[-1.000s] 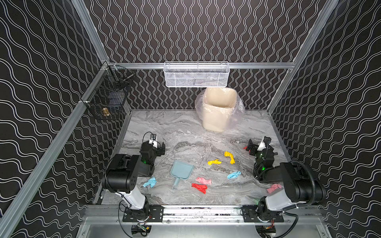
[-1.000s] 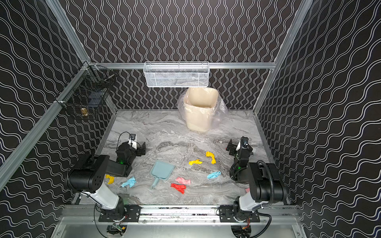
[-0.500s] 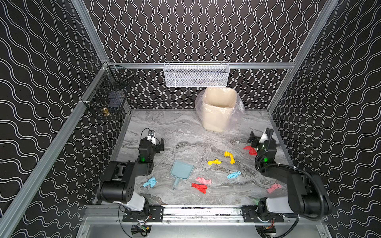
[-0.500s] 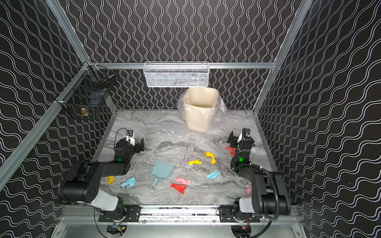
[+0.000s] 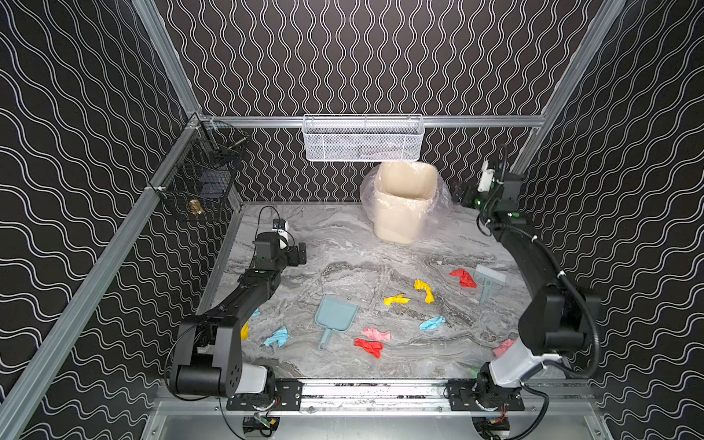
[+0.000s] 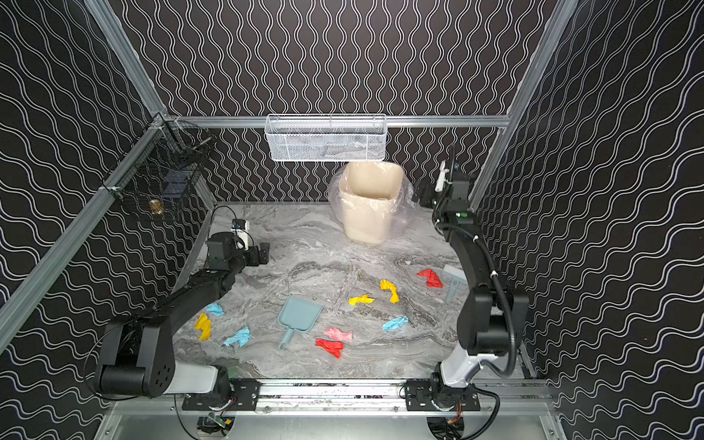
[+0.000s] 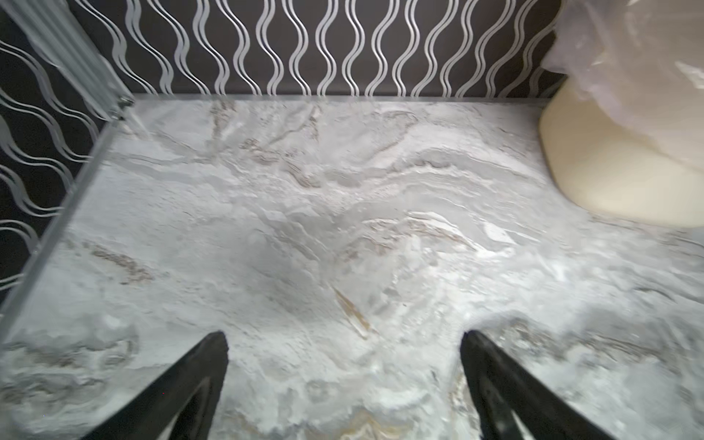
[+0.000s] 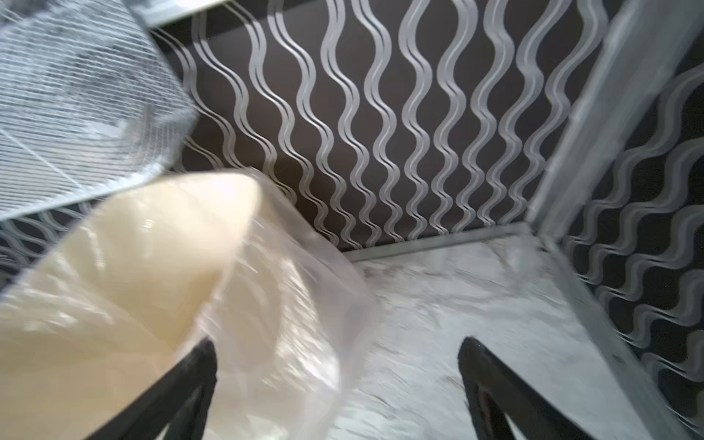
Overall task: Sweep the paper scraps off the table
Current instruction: 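Reach the right gripper to the rim of the beige bagged bin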
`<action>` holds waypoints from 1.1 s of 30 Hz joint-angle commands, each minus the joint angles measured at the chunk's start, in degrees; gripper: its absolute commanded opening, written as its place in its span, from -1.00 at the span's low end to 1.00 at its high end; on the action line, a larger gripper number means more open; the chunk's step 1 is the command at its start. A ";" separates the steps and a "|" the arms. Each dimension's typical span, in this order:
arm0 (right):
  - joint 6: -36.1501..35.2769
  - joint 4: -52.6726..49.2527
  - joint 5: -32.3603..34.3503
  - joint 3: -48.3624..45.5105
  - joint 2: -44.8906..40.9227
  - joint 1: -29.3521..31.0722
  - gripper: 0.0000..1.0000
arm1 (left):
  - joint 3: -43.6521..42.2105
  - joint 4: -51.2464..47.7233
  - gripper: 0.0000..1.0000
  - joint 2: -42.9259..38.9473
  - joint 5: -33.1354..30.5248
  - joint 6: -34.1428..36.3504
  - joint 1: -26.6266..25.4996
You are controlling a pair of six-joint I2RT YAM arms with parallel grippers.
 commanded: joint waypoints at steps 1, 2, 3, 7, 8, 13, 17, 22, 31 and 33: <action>1.98 -13.10 -7.37 10.77 5.76 1.16 1.00 | 1.77 -4.27 0.97 -0.42 4.95 -3.29 -0.87; 2.40 -14.30 -7.96 13.79 7.86 1.56 1.00 | 2.26 -4.65 0.97 -0.38 5.14 -3.36 -1.35; 2.89 -15.53 -8.77 17.18 9.56 1.89 1.00 | 2.90 -5.30 0.97 -0.15 5.33 -3.32 -1.80; 4.49 -21.00 -9.72 29.41 19.16 2.81 0.99 | 4.83 -6.99 0.97 0.86 5.68 -3.23 -3.17; 4.87 -21.83 -9.79 31.51 20.75 2.98 0.96 | 4.95 -7.00 0.97 1.01 5.76 -3.31 -3.41; 6.34 -24.23 -9.53 39.34 27.41 3.59 0.70 | 6.17 -8.10 0.97 2.06 6.24 -3.36 -4.11; 7.23 -23.32 -9.47 40.89 29.45 3.79 0.50 | 6.80 -8.62 0.97 2.47 6.19 -3.28 -4.24; 7.29 -24.57 -10.23 44.72 32.30 4.23 0.35 | 7.89 -9.69 0.97 3.43 6.48 -2.83 -4.24; 7.14 -27.26 -11.86 46.57 34.00 4.70 0.00 | 9.29 -13.01 0.97 3.61 6.41 -2.22 -4.25; 6.80 -27.55 -11.99 46.57 34.00 4.99 -0.08 | 8.77 -13.80 0.97 2.89 5.84 -2.39 -4.25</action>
